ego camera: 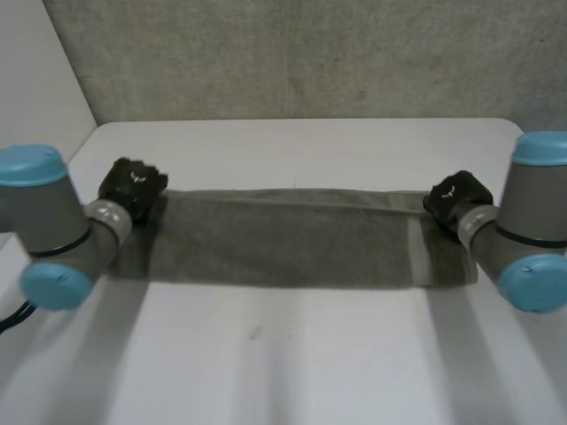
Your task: Fold the towel.
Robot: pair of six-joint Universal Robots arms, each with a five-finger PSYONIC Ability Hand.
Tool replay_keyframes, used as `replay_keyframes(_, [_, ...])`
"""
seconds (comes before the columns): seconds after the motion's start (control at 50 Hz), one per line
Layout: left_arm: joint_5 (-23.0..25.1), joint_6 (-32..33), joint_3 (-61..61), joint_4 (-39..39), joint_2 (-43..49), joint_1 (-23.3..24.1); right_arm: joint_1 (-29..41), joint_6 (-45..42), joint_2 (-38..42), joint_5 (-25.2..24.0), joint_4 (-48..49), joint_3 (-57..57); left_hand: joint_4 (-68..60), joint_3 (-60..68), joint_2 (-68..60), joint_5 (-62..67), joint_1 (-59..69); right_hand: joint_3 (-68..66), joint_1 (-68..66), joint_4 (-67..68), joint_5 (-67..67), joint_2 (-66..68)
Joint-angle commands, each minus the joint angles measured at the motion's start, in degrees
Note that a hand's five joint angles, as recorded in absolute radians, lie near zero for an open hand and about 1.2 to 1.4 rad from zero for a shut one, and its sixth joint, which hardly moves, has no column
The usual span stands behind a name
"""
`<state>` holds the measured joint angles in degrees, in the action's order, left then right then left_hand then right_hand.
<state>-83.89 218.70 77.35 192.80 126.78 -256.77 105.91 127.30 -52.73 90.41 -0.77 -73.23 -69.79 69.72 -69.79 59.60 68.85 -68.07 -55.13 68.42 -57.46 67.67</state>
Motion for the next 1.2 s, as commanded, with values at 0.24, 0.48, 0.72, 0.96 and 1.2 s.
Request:
replay_keyframes(0.24, [0.6,0.2,-33.4,5.1,26.7,1.5,1.1,-2.9,20.6,1.7,20.6,20.5,42.3,-42.3,42.3,-42.1,-41.4,33.4,20.4,-33.7,32.8,-33.0])
replay_keyframes(0.48, [0.6,0.1,-26.9,7.4,22.4,1.9,2.6,4.2,9.2,1.2,20.6,10.4,59.8,-59.7,59.8,-59.6,-58.8,58.1,45.1,-58.4,57.5,-57.7])
replay_keyframes(0.72, [0.2,-1.3,-7.5,6.8,4.8,1.9,1.8,13.5,-6.9,0.8,12.7,-2.4,59.8,-59.7,59.8,-59.6,-58.8,58.1,45.1,-58.4,57.5,-57.7])
replay_keyframes(0.96, [0.2,-21.4,16.9,6.9,-14.4,1.9,-5.0,30.1,-4.9,-12.9,-1.3,-7.2,59.8,-59.7,59.8,-59.6,-58.8,42.7,29.8,-43.1,42.1,-42.3])
replay_keyframes(1.2, [0.0,-32.2,24.3,7.4,-18.1,1.8,-9.0,30.6,3.2,-13.9,6.9,-6.0,59.8,-59.7,59.8,-59.6,-58.8,33.3,20.3,-33.6,32.6,-32.9])
